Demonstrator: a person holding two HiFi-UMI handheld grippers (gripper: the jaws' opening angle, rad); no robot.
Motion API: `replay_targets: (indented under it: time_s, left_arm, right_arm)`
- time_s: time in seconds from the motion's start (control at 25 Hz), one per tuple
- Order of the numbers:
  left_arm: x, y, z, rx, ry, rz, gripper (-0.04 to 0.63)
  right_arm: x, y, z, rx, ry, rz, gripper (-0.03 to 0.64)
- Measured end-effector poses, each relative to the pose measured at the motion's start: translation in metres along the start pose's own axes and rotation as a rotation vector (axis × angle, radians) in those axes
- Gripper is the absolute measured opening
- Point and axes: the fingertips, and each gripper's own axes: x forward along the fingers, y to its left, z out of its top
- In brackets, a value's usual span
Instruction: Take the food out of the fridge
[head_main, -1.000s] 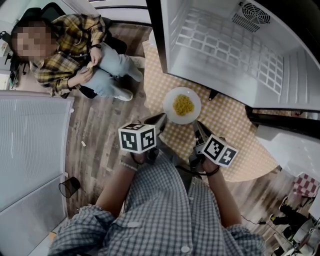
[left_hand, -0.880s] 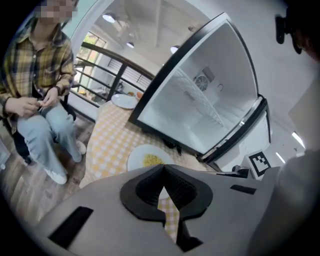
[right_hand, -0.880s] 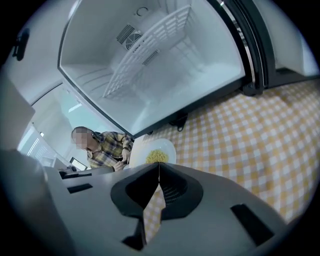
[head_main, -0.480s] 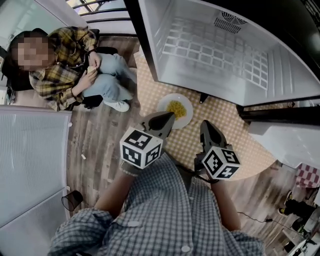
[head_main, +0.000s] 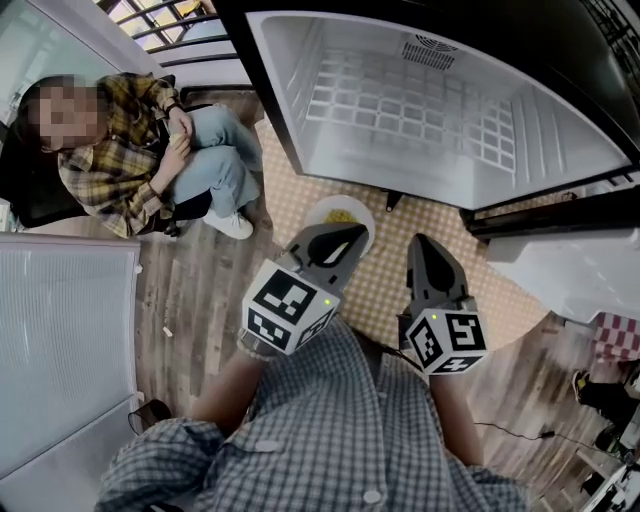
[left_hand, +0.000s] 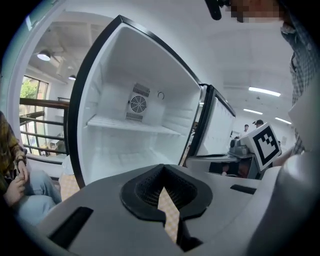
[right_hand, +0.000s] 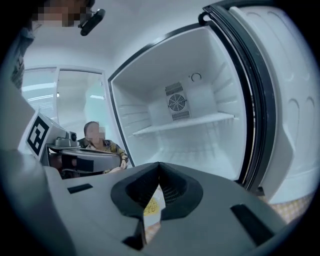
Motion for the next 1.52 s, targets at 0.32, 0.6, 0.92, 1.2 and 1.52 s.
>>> replay_targets:
  time_s: [0.32, 0.6, 0.92, 1.2, 1.52]
  left_arm:
    - [-0.003, -0.006, 0.021, 0.045, -0.045, -0.013, 0.006]
    - [-0.005, -0.008, 0.032, 0.060, -0.072, -0.019, 0.006]
    - [-0.005, -0.011, 0.031, 0.057, -0.067, -0.023, 0.006]
    - [-0.005, -0.012, 0.028, 0.040, -0.066, -0.027, 0.006]
    - [-0.004, -0.012, 0.026, 0.039, -0.061, -0.026, 0.006]
  right_arm:
    - [-0.009, 0.006, 0.047, -0.069, -0.112, 0.005, 0.009]
    - [-0.011, 0.008, 0.057, -0.105, -0.141, 0.002, 0.009]
    - [-0.014, 0.007, 0.057, -0.105, -0.137, -0.008, 0.009]
    - [-0.015, 0.006, 0.054, -0.095, -0.135, -0.009, 0.009]
    - [-0.015, 0.007, 0.053, -0.103, -0.132, -0.007, 0.009]
